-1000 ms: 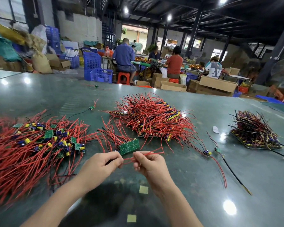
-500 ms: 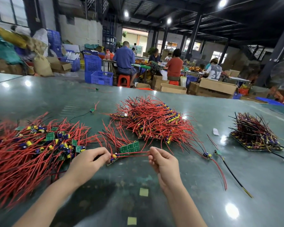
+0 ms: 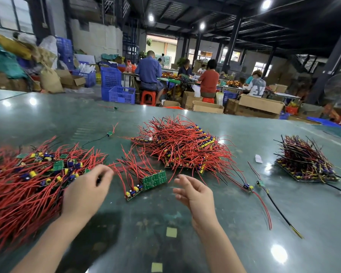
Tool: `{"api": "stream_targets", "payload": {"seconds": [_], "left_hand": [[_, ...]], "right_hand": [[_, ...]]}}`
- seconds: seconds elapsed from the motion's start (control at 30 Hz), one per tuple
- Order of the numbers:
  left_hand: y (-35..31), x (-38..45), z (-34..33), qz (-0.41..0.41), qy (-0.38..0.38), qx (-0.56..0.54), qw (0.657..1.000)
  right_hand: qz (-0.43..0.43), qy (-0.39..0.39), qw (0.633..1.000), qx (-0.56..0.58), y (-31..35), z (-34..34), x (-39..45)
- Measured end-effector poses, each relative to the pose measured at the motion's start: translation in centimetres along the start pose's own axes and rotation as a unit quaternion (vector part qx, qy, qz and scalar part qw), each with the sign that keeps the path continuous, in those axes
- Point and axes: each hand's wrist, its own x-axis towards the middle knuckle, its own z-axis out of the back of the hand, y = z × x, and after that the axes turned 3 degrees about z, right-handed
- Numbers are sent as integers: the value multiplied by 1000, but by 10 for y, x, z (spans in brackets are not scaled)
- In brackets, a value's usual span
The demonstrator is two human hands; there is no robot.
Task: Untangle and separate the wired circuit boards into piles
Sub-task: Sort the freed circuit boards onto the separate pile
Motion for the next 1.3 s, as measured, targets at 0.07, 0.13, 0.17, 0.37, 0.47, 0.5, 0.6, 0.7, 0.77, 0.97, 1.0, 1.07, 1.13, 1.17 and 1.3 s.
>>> {"api": "stream_targets", "payload": {"seconds": [0.07, 0.13, 0.17, 0.37, 0.47, 0.5, 0.6, 0.7, 0.77, 0.97, 1.0, 1.07, 1.13, 1.17, 1.3], "left_hand": [[5, 6, 5, 39, -130, 13, 991], [12, 12, 8, 61, -175, 61, 981], [15, 13, 9, 67, -179, 93, 977], [3, -4, -13, -111, -78, 133, 982], [-7, -25, -33, -233, 46, 112, 965], [-8, -30, -37, -254, 65, 113, 958], [-9, -33, -40, -222, 56, 89, 969], [-7, -27, -36, -127, 41, 68, 989], [-7, -26, -32, -77, 60, 53, 994], [-5, -26, -35, -58, 90, 26, 994], [-5, -26, -36, -56, 95, 24, 994], [-3, -28, -40, -81, 122, -2, 989], [-1, -29, -44, -126, 177, -58, 974], [-2, -30, -45, -155, 211, -65, 963], [-8, -31, -44, -188, 189, -64, 962]], "right_hand": [[22, -69, 997, -10, 2, 7, 6], [32, -153, 988, 16, 6, 18, 13], [28, -190, 980, 41, 8, 24, 17], [30, -280, 959, 7, 4, 44, 31], [51, -280, 951, -120, 3, 55, 35], [55, -269, 944, -183, 6, 60, 39], [15, -262, 852, -453, 25, 90, 60], [-52, -243, 748, -615, 44, 120, 76], [-72, -204, 718, -662, 45, 138, 82], [30, -154, 651, -743, 28, 163, 81], [27, -155, 652, -742, 27, 165, 81], [14, -156, 669, -727, 28, 167, 81], [40, -171, 696, -697, 32, 164, 80], [64, -186, 707, -679, 35, 161, 79], [183, -277, 763, -555, 57, 138, 65]]}}
